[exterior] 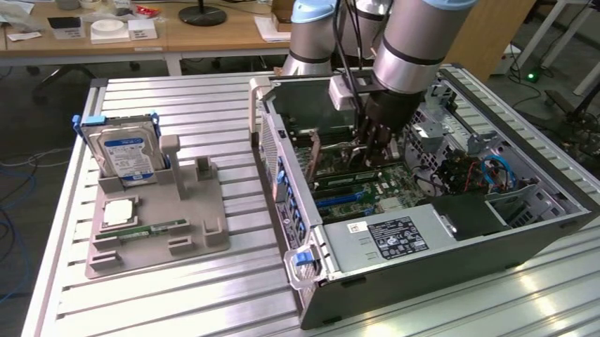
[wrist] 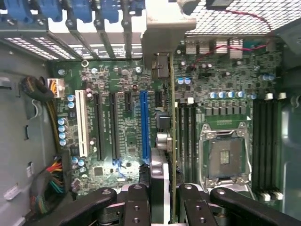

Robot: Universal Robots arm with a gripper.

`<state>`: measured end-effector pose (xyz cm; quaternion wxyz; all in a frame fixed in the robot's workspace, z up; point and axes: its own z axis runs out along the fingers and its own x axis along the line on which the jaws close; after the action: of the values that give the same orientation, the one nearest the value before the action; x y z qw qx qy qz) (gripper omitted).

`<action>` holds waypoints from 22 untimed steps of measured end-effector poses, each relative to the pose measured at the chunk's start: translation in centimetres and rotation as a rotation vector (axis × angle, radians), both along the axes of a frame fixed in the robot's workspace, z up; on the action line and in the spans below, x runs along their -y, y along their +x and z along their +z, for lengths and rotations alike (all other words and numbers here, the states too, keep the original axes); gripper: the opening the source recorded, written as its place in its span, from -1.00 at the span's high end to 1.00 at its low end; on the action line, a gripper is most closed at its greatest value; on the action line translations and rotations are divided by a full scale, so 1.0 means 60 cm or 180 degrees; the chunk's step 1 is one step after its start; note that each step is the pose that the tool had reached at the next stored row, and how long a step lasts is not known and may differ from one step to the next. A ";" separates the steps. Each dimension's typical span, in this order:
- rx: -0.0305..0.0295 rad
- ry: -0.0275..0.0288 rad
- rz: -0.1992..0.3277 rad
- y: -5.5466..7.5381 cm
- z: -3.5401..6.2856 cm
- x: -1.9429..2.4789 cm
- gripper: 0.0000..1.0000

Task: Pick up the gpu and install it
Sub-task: 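Insert the gpu into the slot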

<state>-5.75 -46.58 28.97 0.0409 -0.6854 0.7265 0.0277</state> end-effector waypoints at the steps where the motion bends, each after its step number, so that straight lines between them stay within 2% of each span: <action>1: 0.0001 0.0001 -0.0001 -0.001 -0.003 0.0011 0.44; 6: 0.0000 0.0000 -0.0002 -0.010 -0.018 0.0014 0.44; 16: 0.0000 0.0000 -0.0002 -0.014 -0.048 0.0014 0.44; 22: 0.0000 0.0000 -0.0002 -0.014 -0.062 0.0044 0.44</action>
<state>-6.61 -46.85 25.25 0.0409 -0.6851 0.7268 0.0277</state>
